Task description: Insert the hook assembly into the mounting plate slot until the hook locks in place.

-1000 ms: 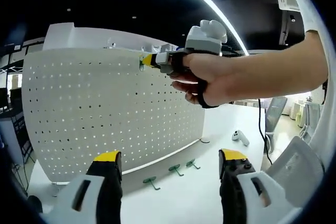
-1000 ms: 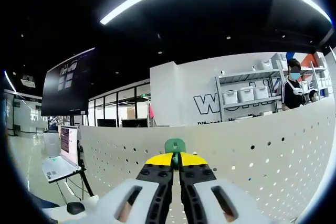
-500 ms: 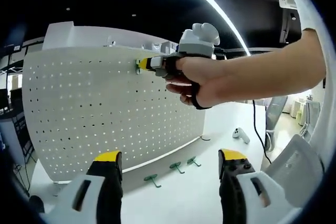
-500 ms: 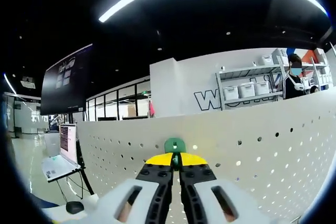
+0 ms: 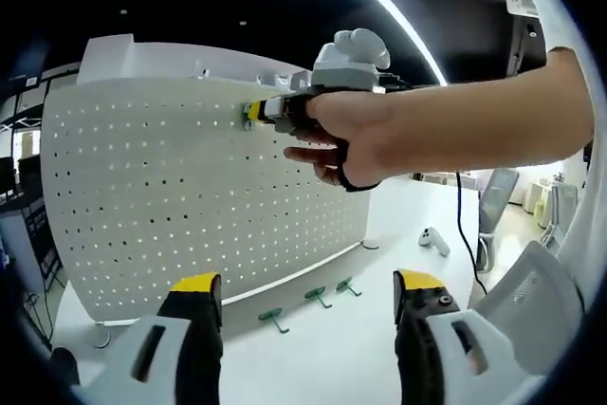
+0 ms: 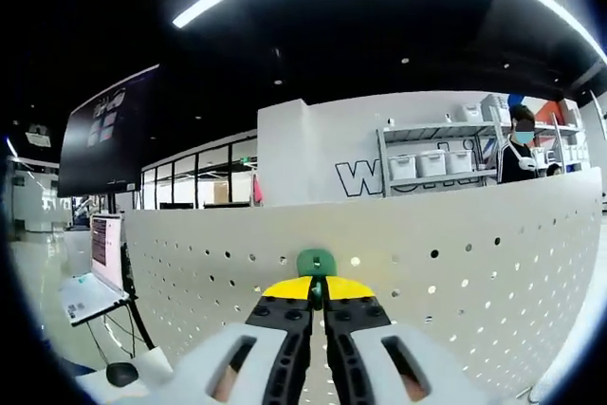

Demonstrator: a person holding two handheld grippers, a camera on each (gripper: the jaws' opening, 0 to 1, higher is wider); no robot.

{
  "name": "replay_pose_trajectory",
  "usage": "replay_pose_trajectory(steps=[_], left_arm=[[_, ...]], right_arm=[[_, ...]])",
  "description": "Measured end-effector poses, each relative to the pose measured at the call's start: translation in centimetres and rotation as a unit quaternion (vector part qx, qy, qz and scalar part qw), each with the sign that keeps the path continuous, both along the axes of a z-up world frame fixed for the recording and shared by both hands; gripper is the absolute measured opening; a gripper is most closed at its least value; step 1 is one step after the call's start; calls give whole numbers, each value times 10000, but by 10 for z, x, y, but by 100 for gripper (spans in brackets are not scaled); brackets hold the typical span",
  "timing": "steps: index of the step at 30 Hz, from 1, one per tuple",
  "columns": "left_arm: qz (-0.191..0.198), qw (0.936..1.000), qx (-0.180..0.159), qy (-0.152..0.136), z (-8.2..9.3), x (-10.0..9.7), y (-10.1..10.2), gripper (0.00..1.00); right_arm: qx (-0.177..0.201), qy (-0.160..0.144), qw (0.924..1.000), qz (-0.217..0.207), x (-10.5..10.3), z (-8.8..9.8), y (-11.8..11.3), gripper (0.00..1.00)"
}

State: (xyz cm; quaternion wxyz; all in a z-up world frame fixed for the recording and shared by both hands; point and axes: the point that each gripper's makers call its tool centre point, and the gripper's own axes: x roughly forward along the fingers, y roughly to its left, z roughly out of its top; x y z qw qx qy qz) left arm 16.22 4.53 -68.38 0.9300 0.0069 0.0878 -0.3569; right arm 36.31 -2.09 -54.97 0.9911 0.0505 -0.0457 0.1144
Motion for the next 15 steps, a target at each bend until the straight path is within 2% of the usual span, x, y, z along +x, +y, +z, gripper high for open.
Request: replay_pose_trajectory(steps=[3, 7, 10, 15], left_arm=[[-18, 10000, -4, 12, -1, -1, -1, 76], [-49, 10000, 8, -4, 0, -2, -1, 76], [-60, 10000, 16, -7, 1, -3, 0, 76], [-32, 10000, -8, -11, 1, -2, 3, 75]], right_arm=[[53, 104, 9996, -243, 2, 0, 0, 1], [-62, 146, 9990, -414, 4, 0, 0, 1], [51, 165, 9980, -606, 4, -1, 0, 1], [-27, 242, 9975, -663, 4, -3, 1, 1]])
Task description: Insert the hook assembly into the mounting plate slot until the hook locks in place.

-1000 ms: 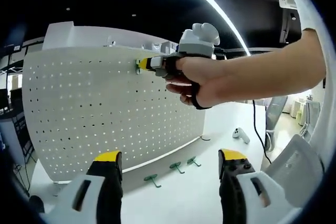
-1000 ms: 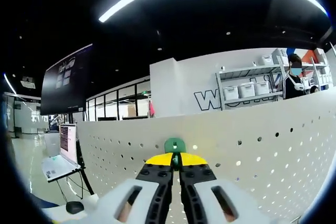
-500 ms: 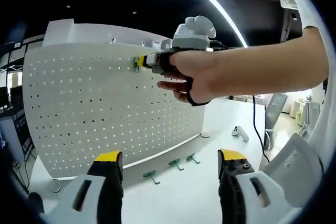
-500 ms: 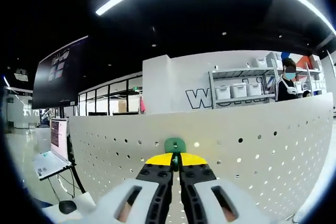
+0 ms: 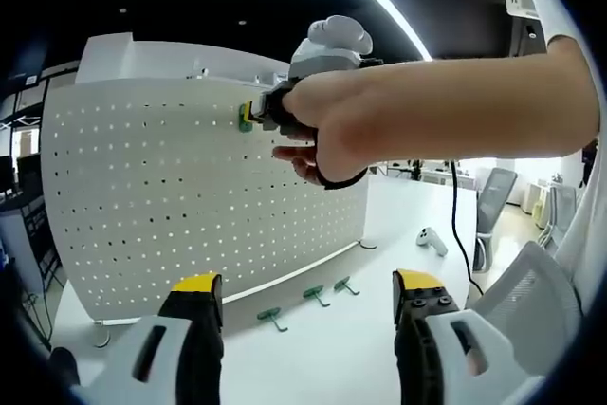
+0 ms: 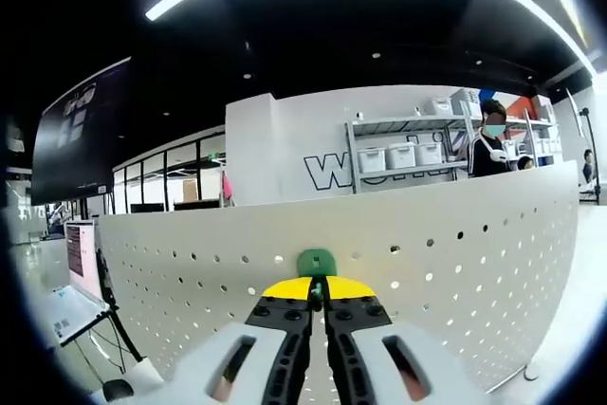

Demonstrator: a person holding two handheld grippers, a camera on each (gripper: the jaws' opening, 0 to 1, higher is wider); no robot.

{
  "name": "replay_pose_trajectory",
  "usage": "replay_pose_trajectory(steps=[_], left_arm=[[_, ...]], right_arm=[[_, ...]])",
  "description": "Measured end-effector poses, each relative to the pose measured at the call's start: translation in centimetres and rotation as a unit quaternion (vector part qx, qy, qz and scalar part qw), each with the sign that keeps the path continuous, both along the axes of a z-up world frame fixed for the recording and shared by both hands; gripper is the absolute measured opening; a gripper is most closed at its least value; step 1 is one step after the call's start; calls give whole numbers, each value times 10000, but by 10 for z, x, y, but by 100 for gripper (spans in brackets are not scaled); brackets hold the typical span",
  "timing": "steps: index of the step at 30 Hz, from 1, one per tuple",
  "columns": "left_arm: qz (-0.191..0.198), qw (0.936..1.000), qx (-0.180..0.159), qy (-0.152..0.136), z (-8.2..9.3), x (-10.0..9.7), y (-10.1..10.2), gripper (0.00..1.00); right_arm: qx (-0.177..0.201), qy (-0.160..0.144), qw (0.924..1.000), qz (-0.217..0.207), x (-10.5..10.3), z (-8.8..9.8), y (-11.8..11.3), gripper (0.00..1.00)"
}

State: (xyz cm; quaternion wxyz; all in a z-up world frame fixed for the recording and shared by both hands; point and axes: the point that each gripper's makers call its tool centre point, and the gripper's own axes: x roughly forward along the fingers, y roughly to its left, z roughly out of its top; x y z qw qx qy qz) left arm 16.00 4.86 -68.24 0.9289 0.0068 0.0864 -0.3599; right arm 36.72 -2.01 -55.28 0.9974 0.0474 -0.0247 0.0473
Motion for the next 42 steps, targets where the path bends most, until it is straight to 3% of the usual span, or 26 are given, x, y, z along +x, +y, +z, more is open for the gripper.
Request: replay_pose_trajectory(steps=[25, 35, 38, 42], left_arm=[[16, 10000, 5, 19, -1, 0, 1, 74], [57, 10000, 25, 51, 0, 0, 5, 74], [65, 10000, 56, 51, 0, 0, 6, 74], [54, 9999, 69, 62, -1, -1, 5, 74]], right_arm=[[139, 34, 9995, 275, -3, -2, 1, 5], [-178, 71, 9980, 597, -8, -6, 9, 19], [-70, 49, 9977, 674, -11, -8, 8, 28], [-244, -14, 9960, 857, -16, -9, 13, 37]])
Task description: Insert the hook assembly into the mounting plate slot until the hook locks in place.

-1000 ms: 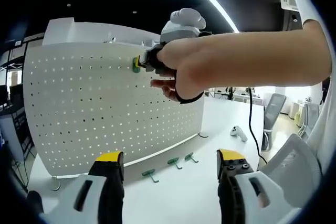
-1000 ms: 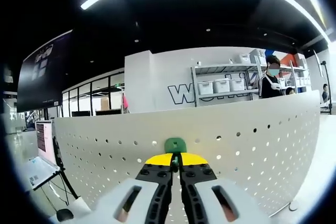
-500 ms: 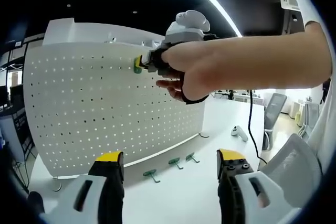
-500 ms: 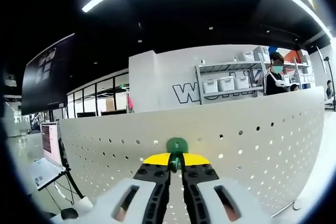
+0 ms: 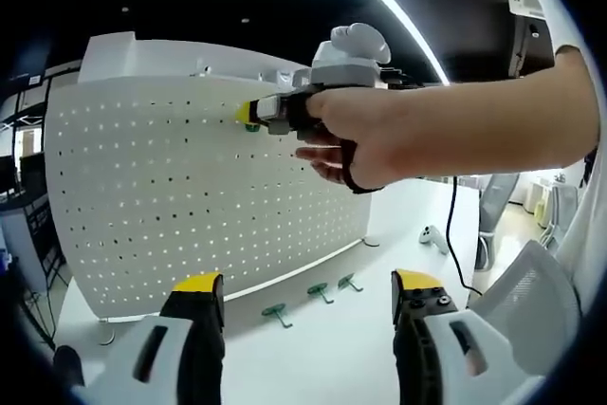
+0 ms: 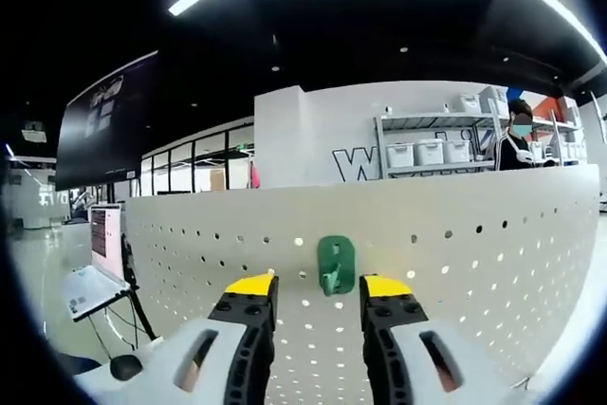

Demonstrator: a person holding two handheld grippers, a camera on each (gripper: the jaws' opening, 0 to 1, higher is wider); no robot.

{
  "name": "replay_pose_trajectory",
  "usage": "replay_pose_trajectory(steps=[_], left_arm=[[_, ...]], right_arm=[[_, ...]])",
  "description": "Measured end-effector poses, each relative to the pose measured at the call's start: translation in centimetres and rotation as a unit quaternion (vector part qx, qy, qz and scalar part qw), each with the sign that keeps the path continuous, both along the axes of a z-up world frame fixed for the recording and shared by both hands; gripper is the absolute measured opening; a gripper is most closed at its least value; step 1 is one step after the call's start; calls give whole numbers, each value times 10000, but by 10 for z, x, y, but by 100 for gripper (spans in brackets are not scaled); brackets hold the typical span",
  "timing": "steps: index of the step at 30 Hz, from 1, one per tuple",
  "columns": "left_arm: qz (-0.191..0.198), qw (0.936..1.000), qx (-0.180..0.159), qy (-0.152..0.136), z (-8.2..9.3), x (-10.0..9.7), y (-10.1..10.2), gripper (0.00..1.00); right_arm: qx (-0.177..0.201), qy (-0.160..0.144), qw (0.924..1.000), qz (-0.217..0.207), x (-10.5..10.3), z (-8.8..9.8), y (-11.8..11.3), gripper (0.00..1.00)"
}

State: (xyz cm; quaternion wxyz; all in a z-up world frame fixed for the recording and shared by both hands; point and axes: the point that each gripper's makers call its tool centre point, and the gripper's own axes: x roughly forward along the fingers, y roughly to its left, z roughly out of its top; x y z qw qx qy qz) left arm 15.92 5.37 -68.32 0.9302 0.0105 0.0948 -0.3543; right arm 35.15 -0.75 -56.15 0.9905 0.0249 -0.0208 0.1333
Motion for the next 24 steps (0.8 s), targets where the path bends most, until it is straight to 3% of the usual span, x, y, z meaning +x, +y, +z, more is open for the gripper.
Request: replay_pose_trajectory(steps=[16, 24], left_arm=[[-18, 10000, 37, -8, 1, -1, 0, 75], [-18, 10000, 64, -16, 2, 0, 0, 75]], right_arm=[[-49, -9, 9987, 509, -9, -4, 2, 61], [-14, 27, 9984, 562, -9, -5, 1, 59]])
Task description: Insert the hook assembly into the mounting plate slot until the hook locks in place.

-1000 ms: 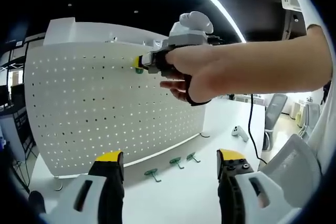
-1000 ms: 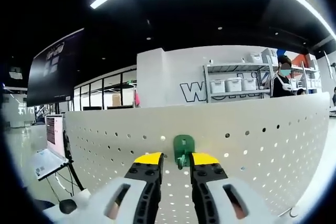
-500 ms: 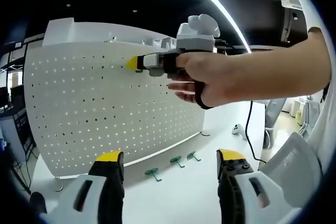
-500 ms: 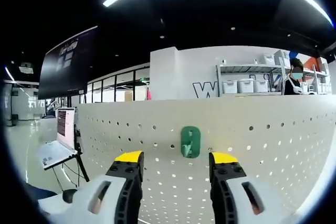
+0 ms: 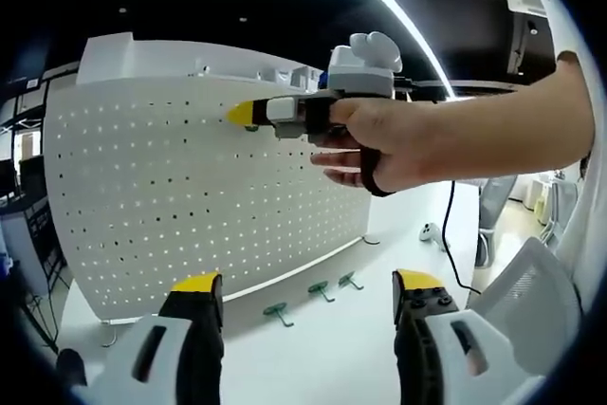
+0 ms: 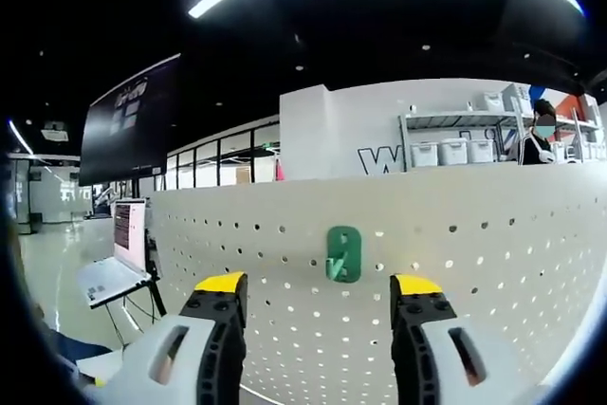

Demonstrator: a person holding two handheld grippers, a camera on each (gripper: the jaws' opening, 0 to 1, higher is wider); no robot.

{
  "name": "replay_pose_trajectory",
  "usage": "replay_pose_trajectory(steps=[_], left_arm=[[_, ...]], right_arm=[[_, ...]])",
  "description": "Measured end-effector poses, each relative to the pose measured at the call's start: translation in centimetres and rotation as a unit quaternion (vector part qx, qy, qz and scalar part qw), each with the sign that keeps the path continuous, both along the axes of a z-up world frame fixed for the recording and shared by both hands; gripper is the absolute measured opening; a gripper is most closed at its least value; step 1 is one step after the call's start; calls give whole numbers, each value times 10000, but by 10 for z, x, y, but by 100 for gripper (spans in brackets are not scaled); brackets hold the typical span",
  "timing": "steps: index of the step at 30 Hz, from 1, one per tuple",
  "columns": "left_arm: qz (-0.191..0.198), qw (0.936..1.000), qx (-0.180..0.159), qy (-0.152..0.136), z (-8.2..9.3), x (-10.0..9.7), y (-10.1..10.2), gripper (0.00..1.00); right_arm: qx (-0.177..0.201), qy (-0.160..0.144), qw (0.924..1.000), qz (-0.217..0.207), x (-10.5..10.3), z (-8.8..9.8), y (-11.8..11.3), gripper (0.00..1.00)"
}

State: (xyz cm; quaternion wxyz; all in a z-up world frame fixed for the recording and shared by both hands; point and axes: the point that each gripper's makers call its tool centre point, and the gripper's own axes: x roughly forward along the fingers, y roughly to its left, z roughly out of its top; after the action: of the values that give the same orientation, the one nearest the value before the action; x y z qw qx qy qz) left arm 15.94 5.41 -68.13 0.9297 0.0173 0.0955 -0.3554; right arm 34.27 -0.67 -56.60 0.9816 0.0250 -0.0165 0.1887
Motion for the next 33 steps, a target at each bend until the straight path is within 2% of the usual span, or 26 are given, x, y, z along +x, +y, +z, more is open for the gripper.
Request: replay_pose_trajectory(steps=[3, 12, 14, 24, 33], left_arm=[[4, 10000, 1, -16, 2, 0, 0, 75], [-7, 10000, 32, -20, 1, 1, 0, 75], [-13, 10000, 27, -27, 1, 2, 0, 75], [-64, 9999, 105, -69, 0, 2, -2, 76], [-65, 9999, 110, -49, -3, 1, -2, 76]], right_arm=[[55, -36, 10000, 67, 0, 1, -2, 60], [-85, -124, 9988, 471, -11, 2, -4, 59], [-243, -302, 9974, 601, -17, 5, -4, 59], [-318, -292, 9959, 801, -36, -9, -18, 63], [-407, -250, 9954, 834, -54, -24, -40, 62]])
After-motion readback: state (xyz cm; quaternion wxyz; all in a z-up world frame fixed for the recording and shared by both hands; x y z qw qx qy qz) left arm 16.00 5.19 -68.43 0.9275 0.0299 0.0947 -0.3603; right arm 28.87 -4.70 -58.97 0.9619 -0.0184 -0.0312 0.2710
